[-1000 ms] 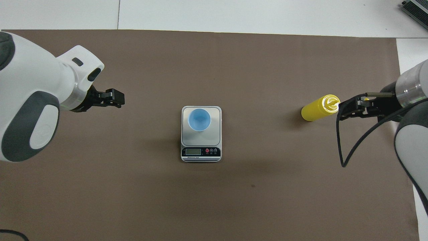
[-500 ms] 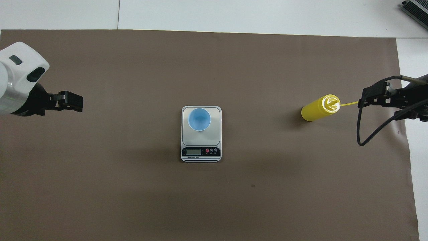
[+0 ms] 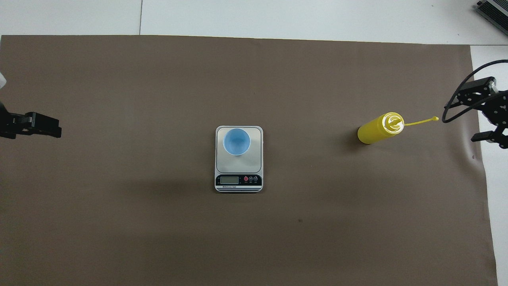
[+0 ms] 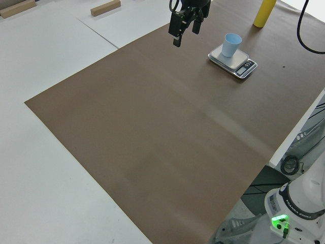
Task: Pour seasoning into cup on scale with both arms
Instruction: 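Open the right gripper and grasp the yellow squeeze bottle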
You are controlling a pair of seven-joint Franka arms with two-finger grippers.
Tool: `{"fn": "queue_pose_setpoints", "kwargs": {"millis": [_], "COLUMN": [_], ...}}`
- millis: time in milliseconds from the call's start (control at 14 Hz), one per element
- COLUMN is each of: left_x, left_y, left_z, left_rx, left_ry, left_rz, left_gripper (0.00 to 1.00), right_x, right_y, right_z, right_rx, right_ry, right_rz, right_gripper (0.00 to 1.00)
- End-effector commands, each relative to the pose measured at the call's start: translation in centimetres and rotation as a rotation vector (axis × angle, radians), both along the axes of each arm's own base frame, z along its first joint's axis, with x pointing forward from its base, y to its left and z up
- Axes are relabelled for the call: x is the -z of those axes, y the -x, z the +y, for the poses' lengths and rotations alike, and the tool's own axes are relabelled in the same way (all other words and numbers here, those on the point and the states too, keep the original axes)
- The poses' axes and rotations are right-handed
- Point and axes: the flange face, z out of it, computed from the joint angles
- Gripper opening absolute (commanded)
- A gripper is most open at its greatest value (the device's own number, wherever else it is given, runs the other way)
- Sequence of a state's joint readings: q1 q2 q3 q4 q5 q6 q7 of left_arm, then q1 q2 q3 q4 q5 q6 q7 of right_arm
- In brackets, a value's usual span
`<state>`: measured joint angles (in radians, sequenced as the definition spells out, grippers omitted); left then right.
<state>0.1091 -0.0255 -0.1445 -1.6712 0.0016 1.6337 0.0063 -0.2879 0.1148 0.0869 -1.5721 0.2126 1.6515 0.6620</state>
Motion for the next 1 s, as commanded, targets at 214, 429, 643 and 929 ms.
{"fn": "queue_pose_setpoints", "kwargs": {"millis": [214, 429, 643, 929], "left_x": [-2.3, -4.3, -4.6, -4.7], "left_y": [1.1, 1.6, 2.0, 1.9], "left_z": [-1.5, -1.6, -2.0, -2.0], "left_rx": [0.047, 0.05, 0.059, 0.051], "left_ry": [-0.001, -0.004, -0.009, -0.007], "left_rz": [0.016, 0.028, 0.034, 0.023], "left_gripper": [1.0, 1.0, 1.0, 1.0], "right_x": [6.9, 10.1, 13.2, 17.3], "right_y": [-2.3, -3.7, -4.2, -4.8], "right_z": [-6.4, -7.8, -9.0, -9.2], "right_rx": [0.191, 0.236, 0.32, 0.371], "right_ry": [-0.126, -0.165, -0.252, -0.383], "right_rz": [0.08, 0.119, 0.159, 0.212], "right_gripper": [1.0, 1.0, 1.0, 1.0]}}
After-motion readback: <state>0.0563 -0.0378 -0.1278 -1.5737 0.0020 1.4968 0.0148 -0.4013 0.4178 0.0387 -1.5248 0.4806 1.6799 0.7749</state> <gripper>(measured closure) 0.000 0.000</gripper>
